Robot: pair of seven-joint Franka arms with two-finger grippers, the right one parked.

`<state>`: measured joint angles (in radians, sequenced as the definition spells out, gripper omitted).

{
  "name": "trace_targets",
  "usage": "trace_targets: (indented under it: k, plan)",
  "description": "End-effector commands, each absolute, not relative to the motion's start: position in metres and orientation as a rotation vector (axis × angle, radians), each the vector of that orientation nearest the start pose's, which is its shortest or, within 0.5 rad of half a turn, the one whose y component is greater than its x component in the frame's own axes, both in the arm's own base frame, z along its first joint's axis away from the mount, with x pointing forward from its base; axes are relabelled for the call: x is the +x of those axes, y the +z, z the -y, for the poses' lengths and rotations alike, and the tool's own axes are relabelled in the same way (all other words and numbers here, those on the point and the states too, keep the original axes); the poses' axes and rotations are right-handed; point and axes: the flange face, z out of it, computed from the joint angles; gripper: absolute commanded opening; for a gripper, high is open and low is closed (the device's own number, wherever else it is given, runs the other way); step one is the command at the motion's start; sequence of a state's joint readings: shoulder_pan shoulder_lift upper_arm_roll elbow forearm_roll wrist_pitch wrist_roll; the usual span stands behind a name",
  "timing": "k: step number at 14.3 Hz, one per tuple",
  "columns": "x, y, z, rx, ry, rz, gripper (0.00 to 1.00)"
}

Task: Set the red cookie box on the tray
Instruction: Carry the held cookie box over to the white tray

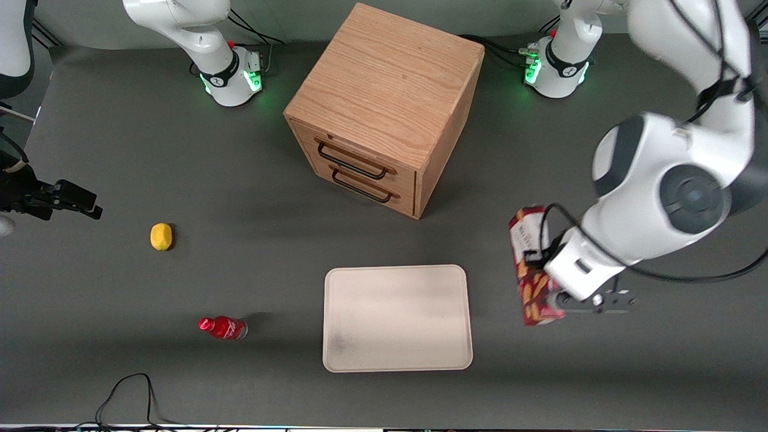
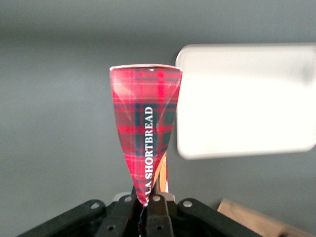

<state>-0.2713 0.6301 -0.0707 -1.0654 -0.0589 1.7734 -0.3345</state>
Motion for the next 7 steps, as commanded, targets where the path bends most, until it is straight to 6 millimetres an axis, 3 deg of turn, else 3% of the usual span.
trace_targets:
  k: [1, 5, 7]
  plan:
    - [0.727, 0.441, 0.262, -3.304, -0.190, 0.107, 0.00]
    - [0.733, 0.367, 0.292, -3.347, -0.136, 0.075, 0.00]
    - [0.733, 0.349, 0.301, -3.361, -0.119, 0.065, 0.00]
